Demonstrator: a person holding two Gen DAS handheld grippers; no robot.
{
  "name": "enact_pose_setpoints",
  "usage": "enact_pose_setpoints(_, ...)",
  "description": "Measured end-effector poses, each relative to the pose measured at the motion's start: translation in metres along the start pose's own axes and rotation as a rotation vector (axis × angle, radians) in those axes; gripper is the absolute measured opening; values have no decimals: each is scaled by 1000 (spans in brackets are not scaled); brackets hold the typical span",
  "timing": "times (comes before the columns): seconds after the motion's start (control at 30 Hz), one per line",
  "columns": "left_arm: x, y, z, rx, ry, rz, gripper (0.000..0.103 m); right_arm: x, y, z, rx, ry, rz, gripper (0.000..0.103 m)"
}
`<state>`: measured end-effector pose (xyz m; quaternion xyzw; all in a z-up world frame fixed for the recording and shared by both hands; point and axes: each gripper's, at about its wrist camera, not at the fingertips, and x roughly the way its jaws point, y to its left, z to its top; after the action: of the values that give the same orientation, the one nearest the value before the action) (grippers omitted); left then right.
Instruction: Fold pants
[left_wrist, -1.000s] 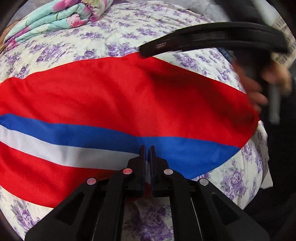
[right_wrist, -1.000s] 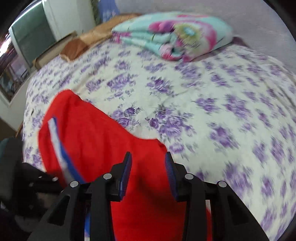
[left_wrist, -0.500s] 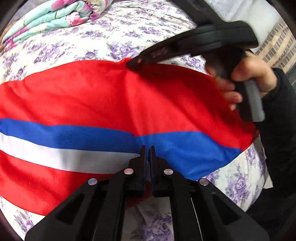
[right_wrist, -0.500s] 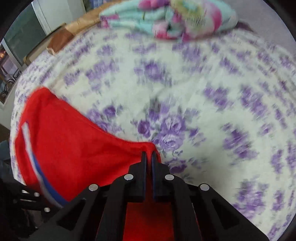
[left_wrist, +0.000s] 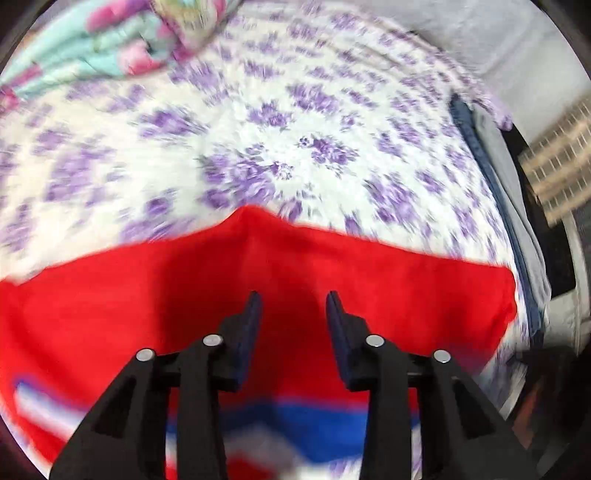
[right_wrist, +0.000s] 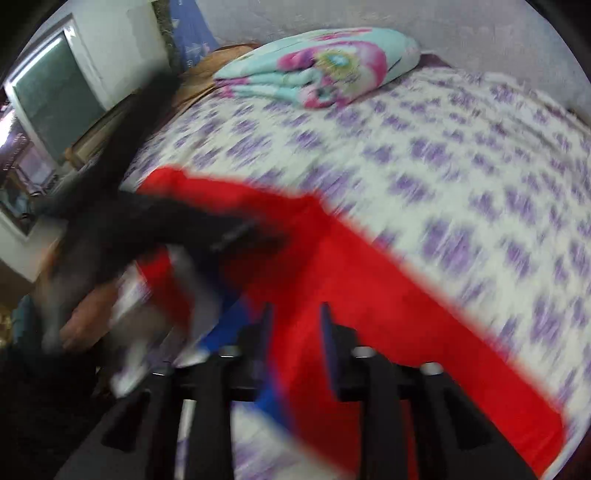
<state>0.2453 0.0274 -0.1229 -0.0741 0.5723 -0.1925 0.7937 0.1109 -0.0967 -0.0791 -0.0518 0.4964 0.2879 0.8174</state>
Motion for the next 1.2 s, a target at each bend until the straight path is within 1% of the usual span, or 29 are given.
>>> enact_pose_setpoints(0.03,18,3,7,-13,25,7,17,2,11,-9,-4,-17,-6,11)
enact_pose_setpoints(0.07,25,5,5,-24,39,12,14,5,21,-13,-12,-43,-16,11)
enact_pose_setpoints(0.1,30,8,4,-31,29,10,14,8,28,-13,-19,-66,-29,10)
enact_pose_setpoints(0.13,26,8,2,-16,10,10,12,12,34,-13,-18,-88,-46,10)
enact_pose_setpoints(0.17,26,7,3,-5,11,10,11,19,36,-11,2,-99,-58,10)
enact_pose_setpoints(0.23,28,12,2,-3,5,-7,7,37,32,-8,45,-52,-65,10)
enact_pose_setpoints(0.3,29,17,0,-2,-2,-33,7,59,28,-15,75,56,-53,9)
enact_pose_setpoints(0.33,29,18,1,-4,-1,-44,6,66,28,-20,79,83,-59,8)
enact_pose_setpoints(0.37,31,18,3,-4,0,-49,6,63,29,-25,81,53,-67,8)
enact_pose_setpoints(0.43,31,19,5,1,0,-51,6,61,30,-26,105,47,-77,8)
enact_pose_setpoints(0.53,31,14,4,30,-13,-23,6,59,29,-25,137,36,-80,8)
enact_pose_setpoints(0.6,30,10,1,52,-27,-3,6,46,26,-26,170,8,-64,9)
enact_pose_setpoints(0.63,30,9,0,57,-32,3,6,32,22,-28,194,-20,-59,15)
enact_pose_setpoints(0.67,29,9,0,63,-36,8,6,12,12,-32,238,-72,-63,23)
enact_pose_setpoints(0.7,29,8,-1,67,-40,12,6,-5,3,-38,280,-113,-82,55)
enact_pose_setpoints(0.73,29,9,-1,68,-41,13,6,-24,-7,-47,335,-161,-121,78)
enact_pose_setpoints(0.77,28,8,-1,71,-44,15,6,-48,-25,-61,409,-220,-186,78)
enact_pose_setpoints(0.8,28,8,-2,73,-47,18,6,-64,-40,-74,468,-250,-235,78)
enact_pose_setpoints(0.83,27,7,-2,77,-54,23,6,-84,-60,-96,559,-275,-288,78)
enact_pose_setpoints(0.9,22,4,-6,87,-76,32,6,-108,-88,-131,700,-303,-320,78)
enact_pose_setpoints(0.93,19,3,-9,90,-81,19,6,-118,-101,-150,777,-316,-319,78)
enact_pose_setpoints(0.97,15,2,-15,90,-83,-5,6,-127,-117,-173,881,-332,-297,78)
enact_pose_setpoints(1.0,8,-2,-25,95,-91,-22,6,-132,-127,-189,948,-348,-266,78)
enact_pose_setpoints(1.03,2,-8,-34,108,-102,-18,7,-134,-138,-199,999,-366,-221,78)
enact_pose_setpoints(1.07,-4,-15,-46,127,-114,-2,7,-134,-150,-209,1043,-383,-154,78)
enact_pose_setpoints(1.1,-7,-21,-59,142,-116,1,7,-132,-159,-214,1077,-396,-101,78)
enact_pose_setpoints(1.17,-9,-30,-82,160,-99,-43,9,-124,-177,-220,1127,-413,-39,78)
enact_pose_setpoints(1.2,-8,-34,-97,166,-83,-52,9,-118,-184,-218,1137,-416,-21,78)
